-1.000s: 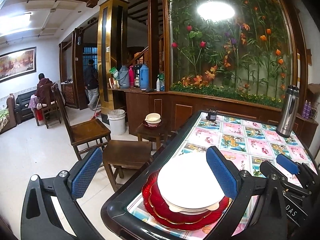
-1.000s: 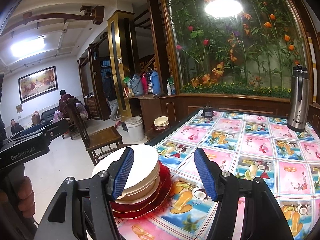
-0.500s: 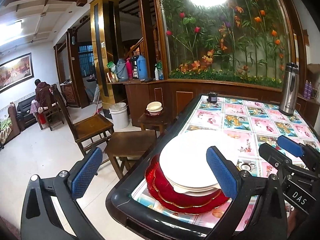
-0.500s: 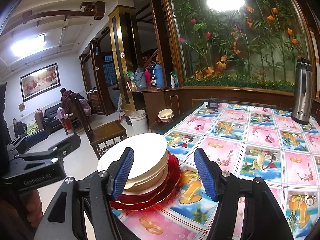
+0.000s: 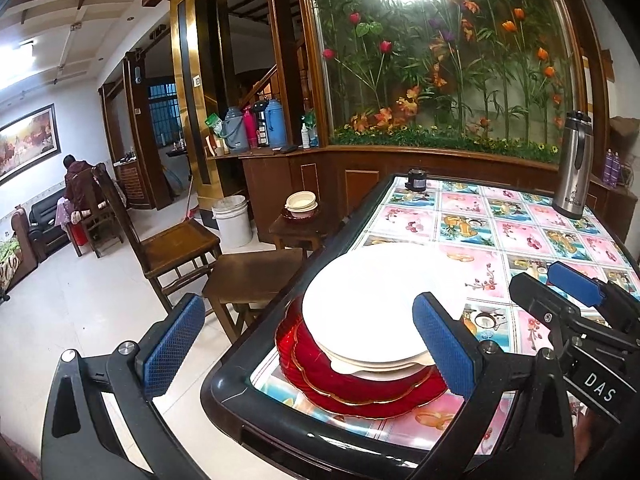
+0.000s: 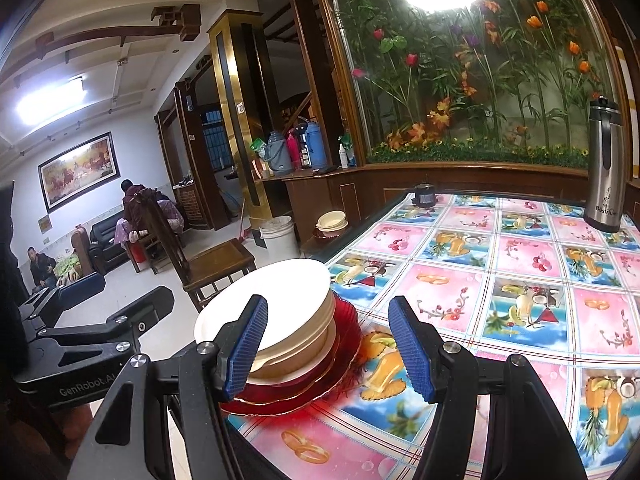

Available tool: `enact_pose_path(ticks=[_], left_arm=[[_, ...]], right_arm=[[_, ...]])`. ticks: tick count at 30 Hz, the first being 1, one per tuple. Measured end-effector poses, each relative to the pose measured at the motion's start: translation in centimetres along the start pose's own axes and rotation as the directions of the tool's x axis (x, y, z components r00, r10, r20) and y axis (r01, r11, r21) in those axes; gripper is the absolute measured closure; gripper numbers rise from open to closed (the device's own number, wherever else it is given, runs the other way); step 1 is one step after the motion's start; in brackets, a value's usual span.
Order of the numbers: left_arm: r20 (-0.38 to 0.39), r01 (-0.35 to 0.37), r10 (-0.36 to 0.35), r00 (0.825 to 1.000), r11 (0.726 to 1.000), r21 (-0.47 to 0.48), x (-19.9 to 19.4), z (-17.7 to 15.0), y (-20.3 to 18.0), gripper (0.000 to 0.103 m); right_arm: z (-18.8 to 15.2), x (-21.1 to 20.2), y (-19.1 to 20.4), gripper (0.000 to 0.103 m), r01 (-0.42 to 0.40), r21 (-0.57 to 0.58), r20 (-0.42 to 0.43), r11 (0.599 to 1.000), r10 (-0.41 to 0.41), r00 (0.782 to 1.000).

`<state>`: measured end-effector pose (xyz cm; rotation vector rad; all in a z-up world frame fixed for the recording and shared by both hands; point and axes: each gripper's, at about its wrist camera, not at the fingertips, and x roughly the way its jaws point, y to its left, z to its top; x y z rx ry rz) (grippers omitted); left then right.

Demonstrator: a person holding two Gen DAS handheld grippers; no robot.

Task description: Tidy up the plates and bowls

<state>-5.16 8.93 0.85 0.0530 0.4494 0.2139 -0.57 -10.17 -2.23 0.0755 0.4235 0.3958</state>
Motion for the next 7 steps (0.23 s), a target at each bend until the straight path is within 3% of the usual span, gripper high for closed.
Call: enact_pose_path(ticks=[7], left_arm=[[0.018,0.006,-0.006,1.000,1.000,-0.001,-0.34,0.05,0.12,0.000]], right_arm=[[-0.05,0.19,-0.02,0.038,-0.001,0.003,-0.003,1.000,0.001,1.000]])
